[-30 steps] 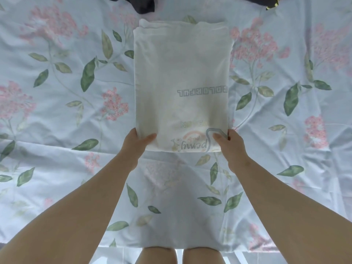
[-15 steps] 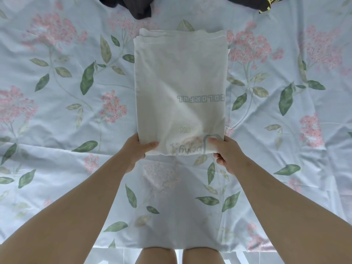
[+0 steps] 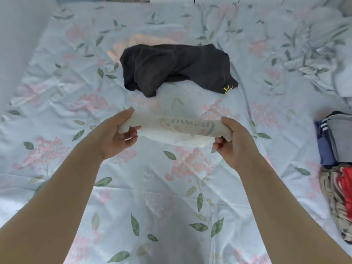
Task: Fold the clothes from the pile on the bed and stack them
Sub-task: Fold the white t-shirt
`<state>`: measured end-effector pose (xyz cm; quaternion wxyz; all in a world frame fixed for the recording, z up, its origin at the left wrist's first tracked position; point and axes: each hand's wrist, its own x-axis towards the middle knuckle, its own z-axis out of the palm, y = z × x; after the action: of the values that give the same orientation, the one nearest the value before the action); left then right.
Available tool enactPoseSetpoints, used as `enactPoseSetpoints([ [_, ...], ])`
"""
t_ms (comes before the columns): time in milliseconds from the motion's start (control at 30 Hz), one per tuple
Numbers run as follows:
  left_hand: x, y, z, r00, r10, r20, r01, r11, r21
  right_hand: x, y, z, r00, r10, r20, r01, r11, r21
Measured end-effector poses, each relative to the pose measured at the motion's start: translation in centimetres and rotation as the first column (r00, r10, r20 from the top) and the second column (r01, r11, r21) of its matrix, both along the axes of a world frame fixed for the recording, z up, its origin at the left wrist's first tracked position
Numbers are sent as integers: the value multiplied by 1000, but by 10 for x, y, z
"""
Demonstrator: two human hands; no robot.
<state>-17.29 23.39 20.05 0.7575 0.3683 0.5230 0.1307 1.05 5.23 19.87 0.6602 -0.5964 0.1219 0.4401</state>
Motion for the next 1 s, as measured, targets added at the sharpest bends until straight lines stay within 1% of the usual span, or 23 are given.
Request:
enactPoseSetpoints([
  [67, -1, 2, 35, 998, -59, -8, 59, 992, 112, 1, 1, 37, 999, -13, 47, 13, 1000, -10],
  [167, 0, 5, 70, 999, -30, 25, 25, 981, 192, 2, 1, 75, 992, -2, 123, -3, 999, 42],
  [300, -2, -2, 88, 997, -76, 14, 70, 961, 269, -4, -7, 95, 989, 9, 146, -13, 999, 30],
  [400, -4, -13, 88, 997, -68, 32, 54, 949, 311, -7, -17, 97, 987, 17, 158, -20, 1000, 22],
  [533, -5, -28, 84, 994, -37, 99, 5, 953, 304, -7, -25, 94, 978, -2, 209, 2, 1000, 1],
  [667, -12, -47, 81, 968, 40, 246, -106, 959, 261, -11, -34, 94, 966, -67, 250, 47, 995, 85],
  [733, -17, -60, 76, 962, 80, 261, -143, 962, 232, -18, -43, 88, 955, -83, 283, 54, 993, 107],
  [800, -27, -73, 60, 969, 114, 217, -160, 965, 209, -28, -58, 70, 950, -59, 307, 31, 995, 96],
  [833, -34, -81, 47, 978, 113, 176, -149, 967, 206, -34, -68, 55, 951, -29, 308, 9, 998, 64],
  [933, -59, -107, -7, 997, 78, 18, -80, 982, 168, -57, -104, -3, 965, 86, 247, -54, 990, -133],
  [1000, -82, -126, -48, 993, 18, -120, -2, 991, 131, -77, -129, -44, 973, 154, 171, -104, 957, -270],
])
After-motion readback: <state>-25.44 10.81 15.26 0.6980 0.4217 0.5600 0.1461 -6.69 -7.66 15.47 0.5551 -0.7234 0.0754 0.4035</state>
